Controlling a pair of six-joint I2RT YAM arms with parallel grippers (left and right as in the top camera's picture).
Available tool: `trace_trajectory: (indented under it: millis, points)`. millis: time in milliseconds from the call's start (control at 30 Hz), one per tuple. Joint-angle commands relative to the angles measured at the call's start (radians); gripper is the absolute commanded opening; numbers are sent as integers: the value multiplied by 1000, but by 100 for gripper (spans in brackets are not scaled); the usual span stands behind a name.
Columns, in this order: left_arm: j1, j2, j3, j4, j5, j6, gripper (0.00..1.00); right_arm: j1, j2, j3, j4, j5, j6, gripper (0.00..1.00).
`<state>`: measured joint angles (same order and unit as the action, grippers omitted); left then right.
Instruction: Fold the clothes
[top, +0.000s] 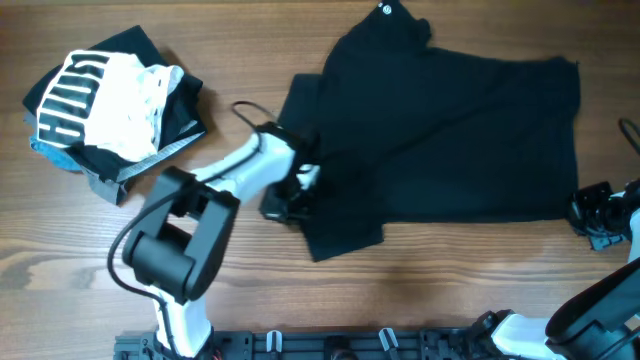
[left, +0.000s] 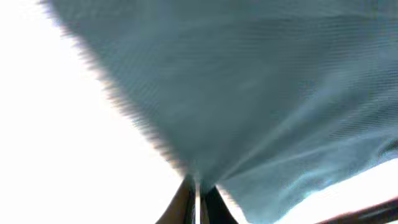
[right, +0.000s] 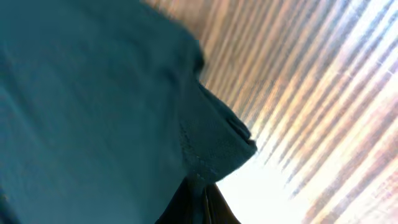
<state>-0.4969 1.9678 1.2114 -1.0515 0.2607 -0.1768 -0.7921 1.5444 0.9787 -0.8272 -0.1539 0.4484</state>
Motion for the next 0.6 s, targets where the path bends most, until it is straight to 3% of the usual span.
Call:
trace_trajectory:
  millis: [0, 200, 233, 300, 333, 433, 500, 533, 567]
  points:
    - [134, -98, -11, -88, -74, -16, 4, 0, -14, 16, -46, 250, 18, 4]
    - [204, -172, -11, -136, -2, -14, 4, -2, -15, 16, -56, 295, 22, 5]
    - [200, -177, -11, -142, 9, -13, 4, -2, -15, 16, -57, 296, 21, 11]
    - [188, -188, -11, -158, 12, -11, 4, -2, -15, 16, -57, 296, -2, 57]
    - [181, -195, -11, -157, 11, -6, 4, -2, -15, 17, -56, 296, -3, 67]
    - [164, -218, 2, -104, 11, 16, 17, -2, -16, 26, -58, 291, 27, 77]
    - [155, -226, 13, -25, 10, 16, 30, -2, -18, 40, -58, 242, 26, 79]
    - [153, -227, 13, 32, 10, 16, 42, -2, -19, 51, -59, 218, 25, 79]
    - [150, -227, 13, 91, 11, 16, 44, -2, -21, 63, -61, 190, 25, 79]
